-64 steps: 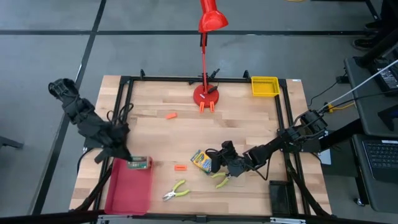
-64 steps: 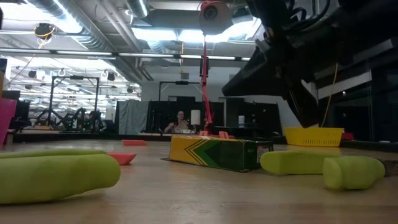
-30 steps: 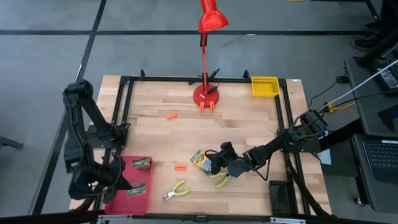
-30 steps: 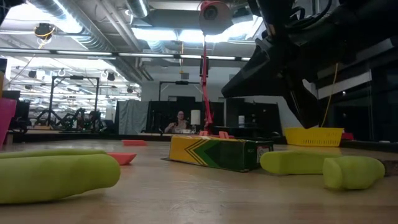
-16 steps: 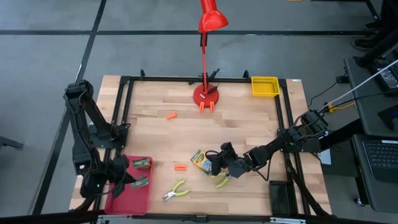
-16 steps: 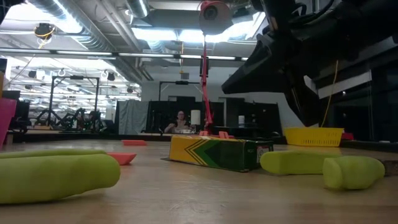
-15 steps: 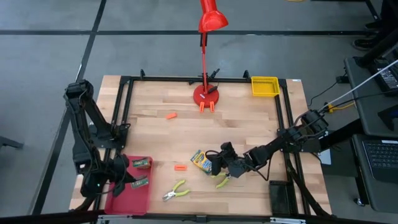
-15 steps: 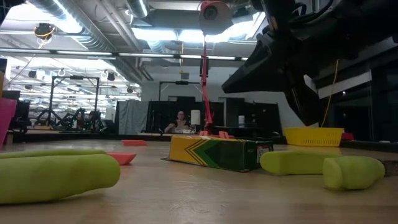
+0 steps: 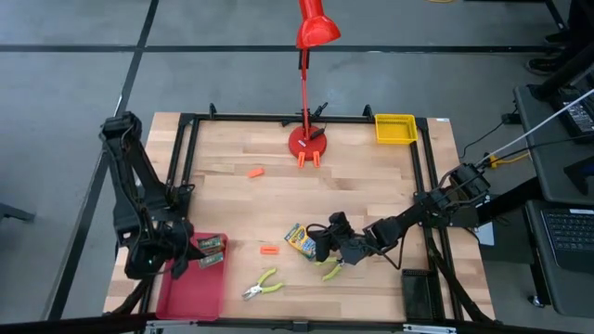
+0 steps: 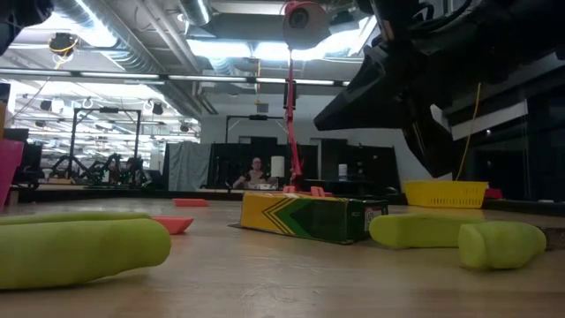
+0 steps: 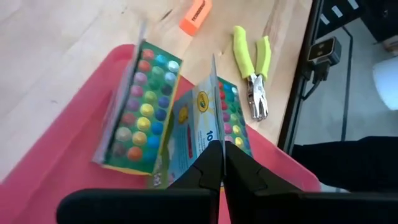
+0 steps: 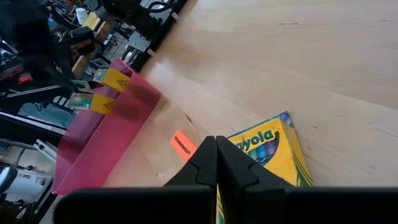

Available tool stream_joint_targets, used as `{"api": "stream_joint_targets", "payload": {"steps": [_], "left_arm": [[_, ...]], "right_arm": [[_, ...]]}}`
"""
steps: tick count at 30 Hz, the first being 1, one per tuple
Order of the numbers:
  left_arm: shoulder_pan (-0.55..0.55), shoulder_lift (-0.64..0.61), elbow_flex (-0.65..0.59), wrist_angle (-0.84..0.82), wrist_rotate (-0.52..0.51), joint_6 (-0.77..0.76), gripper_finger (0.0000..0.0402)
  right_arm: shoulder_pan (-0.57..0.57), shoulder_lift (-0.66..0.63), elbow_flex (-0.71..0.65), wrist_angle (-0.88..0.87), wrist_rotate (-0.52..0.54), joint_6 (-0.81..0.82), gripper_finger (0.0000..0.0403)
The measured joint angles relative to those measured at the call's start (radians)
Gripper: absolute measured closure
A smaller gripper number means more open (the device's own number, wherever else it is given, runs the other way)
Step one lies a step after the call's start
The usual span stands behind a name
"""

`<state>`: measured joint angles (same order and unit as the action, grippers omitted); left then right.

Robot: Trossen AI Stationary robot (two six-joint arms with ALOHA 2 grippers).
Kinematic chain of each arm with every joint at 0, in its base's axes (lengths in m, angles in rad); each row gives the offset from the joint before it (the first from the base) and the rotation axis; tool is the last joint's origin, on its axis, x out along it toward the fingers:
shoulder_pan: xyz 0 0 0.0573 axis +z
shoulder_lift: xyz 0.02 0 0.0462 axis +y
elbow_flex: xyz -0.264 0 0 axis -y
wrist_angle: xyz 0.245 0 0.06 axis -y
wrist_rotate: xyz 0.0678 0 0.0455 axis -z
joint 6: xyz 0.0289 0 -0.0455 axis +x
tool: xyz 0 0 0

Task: Pick & Place School Supplies
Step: Put the yellow crayon box into the red bin

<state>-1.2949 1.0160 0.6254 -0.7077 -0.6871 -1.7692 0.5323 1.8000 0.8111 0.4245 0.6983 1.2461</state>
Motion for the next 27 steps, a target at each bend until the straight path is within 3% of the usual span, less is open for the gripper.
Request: {"api": "stream_joint_targets", "payload": {"steps": [13,27], "left_arm": [[0.0,-0.044,-0.042,0.003,0.05,0.06,0.0394],[0.0,-0.076,-0.043,-0.024,0.02,0.071,0.0325]], "right_arm": [[0.0,0.0,0.027,-0.036,0.0,0.004,0.0403],[0.0,0.0,0.027,-0.036,0.0,0.026,0.0403]]}}
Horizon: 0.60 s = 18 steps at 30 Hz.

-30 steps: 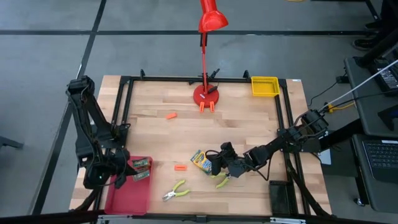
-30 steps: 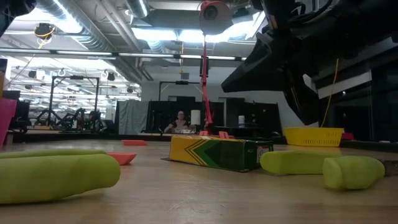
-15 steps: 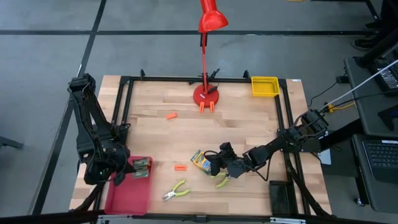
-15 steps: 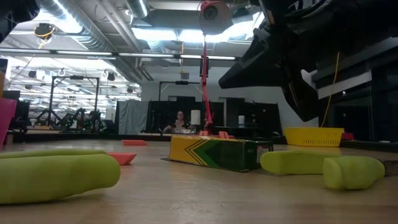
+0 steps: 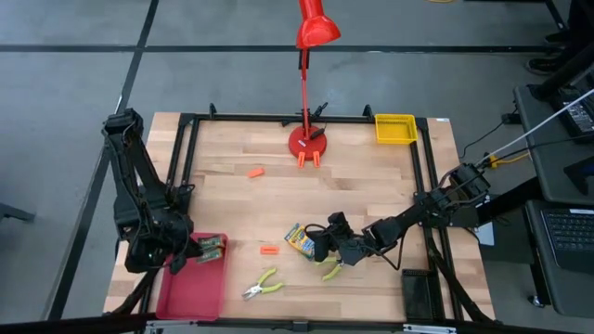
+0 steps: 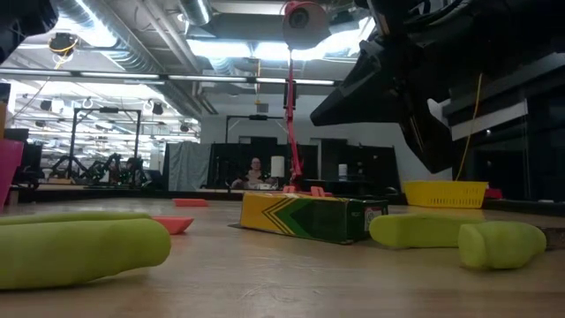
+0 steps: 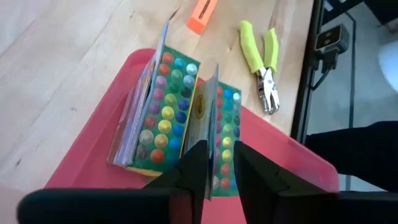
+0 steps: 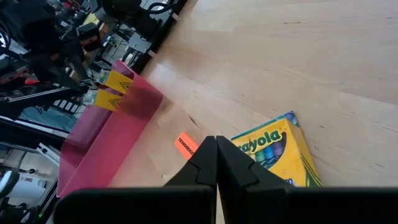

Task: Pick & Place School Supplies
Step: Put the yellow crayon box into the red bin

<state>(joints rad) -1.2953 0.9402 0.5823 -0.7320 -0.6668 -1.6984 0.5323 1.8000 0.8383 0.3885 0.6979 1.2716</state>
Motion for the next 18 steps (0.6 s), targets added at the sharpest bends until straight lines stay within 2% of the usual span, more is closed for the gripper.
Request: {"api": "stream_joint_targets", "payload": {"steps": [10,18], "left_arm": [[0.0,-0.087,0.0,-0.023,-0.061,0.062,0.0306],[0.003,-0.178,0.0,-0.021,-0.18,0.149,0.0307]], "right_arm": [[0.0,0.0,0.0,0.0,-0.002,-0.006,0.0403],[0.0,0.0,0.0,0.025,-0.001,-0.041,0.0401]]}}
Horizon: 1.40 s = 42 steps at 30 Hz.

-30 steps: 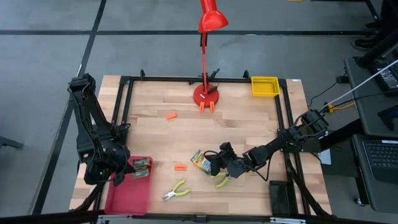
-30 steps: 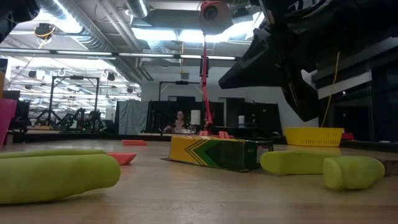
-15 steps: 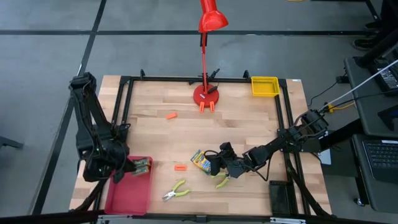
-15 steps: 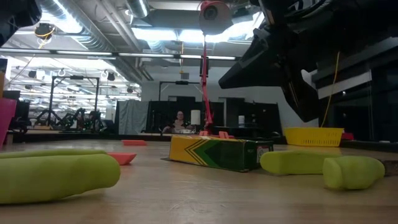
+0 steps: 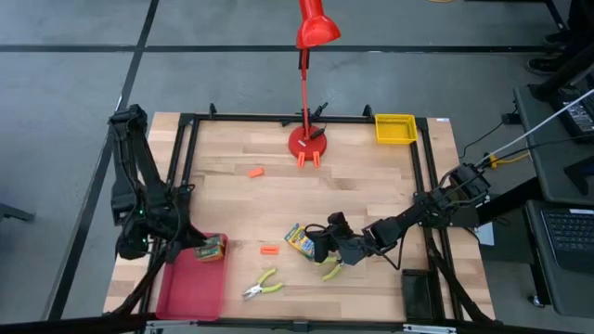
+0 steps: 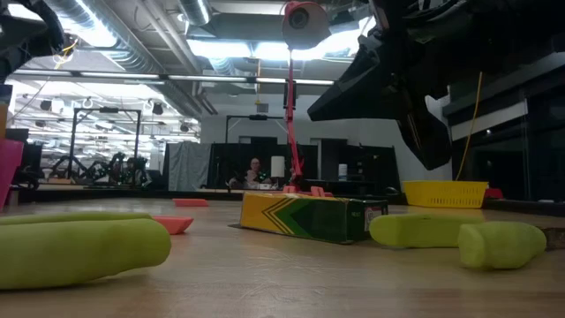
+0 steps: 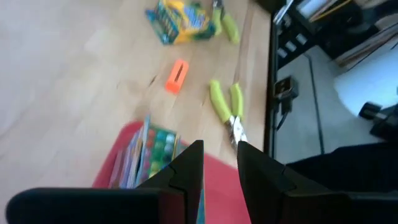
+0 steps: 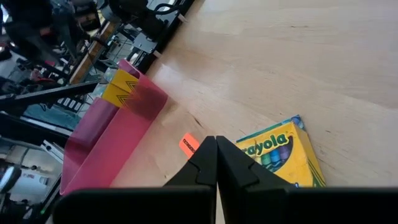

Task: Pick & Place School Supplies
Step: Put the yellow crayon box into the red bin

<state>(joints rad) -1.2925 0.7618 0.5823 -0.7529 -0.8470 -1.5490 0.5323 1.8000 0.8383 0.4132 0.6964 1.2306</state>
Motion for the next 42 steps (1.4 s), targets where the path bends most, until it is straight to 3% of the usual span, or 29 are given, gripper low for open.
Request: {"api": "stream_joint_targets", "payload": {"steps": [4,8,14,19,28,42], "left_arm": [[0.027,-0.035,0.0,0.001,-0.029,0.035,0.0306],[0.101,-0.066,0.0,0.051,-0.012,0.152,0.031],[0.324,-0.098,0.051,0.1,0.071,0.417,0.0311],[0.52,-0.097,0.122,0.107,0.17,0.635,0.0311],[0.738,-0.096,0.149,0.179,0.332,0.853,0.0311],[0.886,-0.096,0.15,0.219,0.424,0.961,0.0311]], "right_arm": [[-0.005,0.0,0.0,0.006,-0.029,-0.016,0.0382],[-0.028,-0.014,0.0,0.006,-0.131,-0.035,0.0365],[-0.064,-0.044,0.0,-0.055,-0.322,-0.027,0.0375],[-0.051,-0.082,0.0,-0.25,-0.41,0.037,0.0398],[-0.037,-0.095,0.0,-0.307,-0.458,0.086,0.0401],[-0.052,-0.094,0.0,-0.43,-0.554,0.071,0.0402]]}}
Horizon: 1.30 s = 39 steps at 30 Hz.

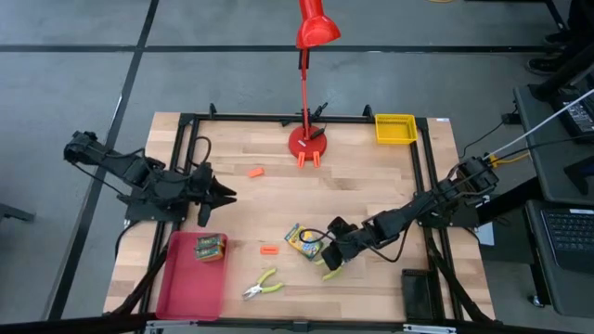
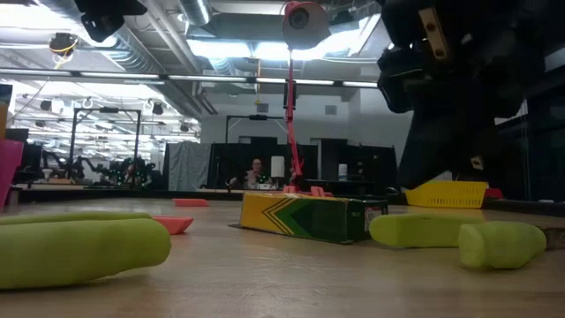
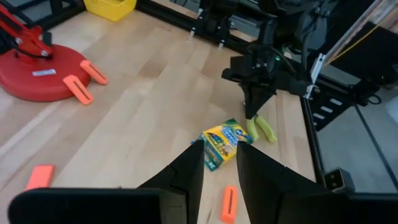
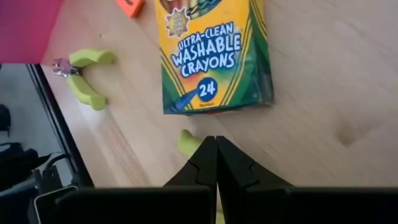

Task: Pick & Place School Supplies
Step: Put the yellow crayon box into the red bin

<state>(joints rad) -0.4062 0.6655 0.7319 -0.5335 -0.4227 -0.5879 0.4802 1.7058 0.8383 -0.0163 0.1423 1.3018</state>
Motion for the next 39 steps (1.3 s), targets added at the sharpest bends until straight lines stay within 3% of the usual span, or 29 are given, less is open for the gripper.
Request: {"api": "stream_joint_targets", "payload": {"steps": [18,32,39], "left_arm": [[0.045,0.0,0.0,0.041,0.033,0.025,0.0311],[0.045,0.0,0.0,0.044,-0.001,0.026,0.0336],[0.045,0.013,0.0,0.002,-0.002,-0.011,0.0338]], "right_arm": [[-0.099,0.058,0.0,0.06,-0.069,-0.108,0.0403],[-0.344,0.053,0.0,0.089,-0.041,-0.277,0.0403],[-0.246,0.017,0.0,0.124,-0.147,-0.226,0.0403]]}}
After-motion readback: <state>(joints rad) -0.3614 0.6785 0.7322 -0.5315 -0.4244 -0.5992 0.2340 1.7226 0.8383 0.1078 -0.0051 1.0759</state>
